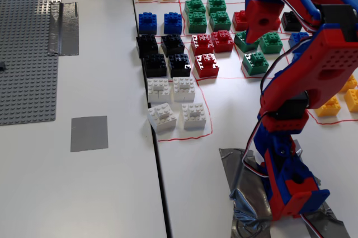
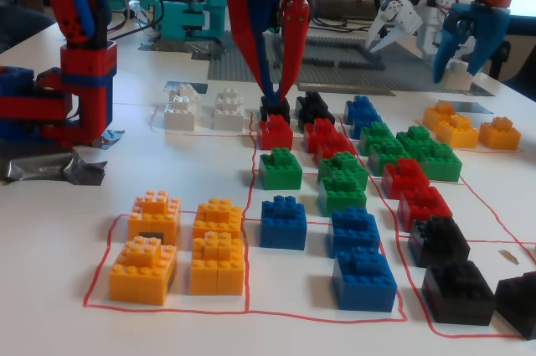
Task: Grab the block and put it in the grey marker
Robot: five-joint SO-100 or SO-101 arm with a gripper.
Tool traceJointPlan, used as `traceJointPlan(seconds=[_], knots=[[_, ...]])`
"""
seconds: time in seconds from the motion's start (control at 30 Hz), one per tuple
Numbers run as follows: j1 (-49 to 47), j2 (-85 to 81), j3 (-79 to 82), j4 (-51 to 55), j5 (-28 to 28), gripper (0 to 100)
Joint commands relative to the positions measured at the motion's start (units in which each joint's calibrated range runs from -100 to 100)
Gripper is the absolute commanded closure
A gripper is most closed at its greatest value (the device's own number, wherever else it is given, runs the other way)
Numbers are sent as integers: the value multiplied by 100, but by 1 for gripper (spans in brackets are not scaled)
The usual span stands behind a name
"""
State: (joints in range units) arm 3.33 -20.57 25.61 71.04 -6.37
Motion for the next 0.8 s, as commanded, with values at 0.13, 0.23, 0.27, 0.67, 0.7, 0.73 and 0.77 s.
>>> traceJointPlan(seconds=[0.13, 0.23, 0.27, 0.67, 0.7, 0.73, 0.77], knots=[[138, -212, -263, 154, 420, 100], [138, -229, -245, 105, 449, 100], [138, -229, -245, 81, 449, 100], [285, -229, -82, -65, 405, 100], [295, -229, -82, -65, 405, 100], [305, -229, -82, -57, 425, 100], [344, -229, -82, -24, 464, 99]])
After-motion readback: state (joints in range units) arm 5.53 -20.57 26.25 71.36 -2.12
